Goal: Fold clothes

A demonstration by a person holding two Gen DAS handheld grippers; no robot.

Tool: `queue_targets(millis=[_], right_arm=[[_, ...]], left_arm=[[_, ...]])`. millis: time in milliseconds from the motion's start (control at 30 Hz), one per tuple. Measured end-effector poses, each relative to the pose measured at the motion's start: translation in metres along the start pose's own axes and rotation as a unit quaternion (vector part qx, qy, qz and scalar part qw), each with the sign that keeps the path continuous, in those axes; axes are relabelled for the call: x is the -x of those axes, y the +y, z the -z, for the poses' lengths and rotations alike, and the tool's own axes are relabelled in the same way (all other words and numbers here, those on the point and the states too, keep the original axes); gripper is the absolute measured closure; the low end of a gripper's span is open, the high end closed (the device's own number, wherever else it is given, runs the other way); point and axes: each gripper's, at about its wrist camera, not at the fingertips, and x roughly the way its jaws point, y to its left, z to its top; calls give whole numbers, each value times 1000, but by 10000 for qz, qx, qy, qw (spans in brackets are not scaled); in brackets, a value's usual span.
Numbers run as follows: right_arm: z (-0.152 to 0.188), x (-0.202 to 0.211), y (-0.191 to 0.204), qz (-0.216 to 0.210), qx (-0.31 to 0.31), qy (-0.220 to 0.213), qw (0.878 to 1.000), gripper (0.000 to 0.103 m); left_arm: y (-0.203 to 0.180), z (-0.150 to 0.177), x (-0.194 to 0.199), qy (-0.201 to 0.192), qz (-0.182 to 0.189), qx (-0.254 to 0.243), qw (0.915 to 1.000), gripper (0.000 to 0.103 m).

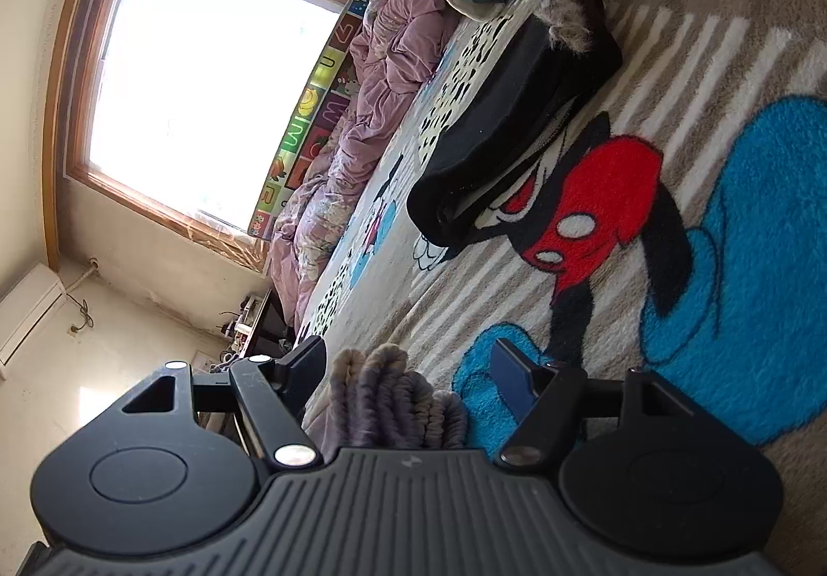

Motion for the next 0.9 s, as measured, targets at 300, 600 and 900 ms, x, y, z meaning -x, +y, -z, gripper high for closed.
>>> queue_targets(millis=[300, 600, 900], right_arm=[[34, -9, 82, 106, 2693, -298, 9625, 40], [62, -58, 84, 1869, 3625, 407, 9121, 42], [51, -41, 66, 1379, 2501, 670, 9560, 33]], left_arm=[[109, 28, 51, -237, -1551, 1839, 9703, 66], [130, 67, 43, 659, -1772, 1868, 9640, 62], [198, 100, 44, 657, -765, 5026, 8586, 54]])
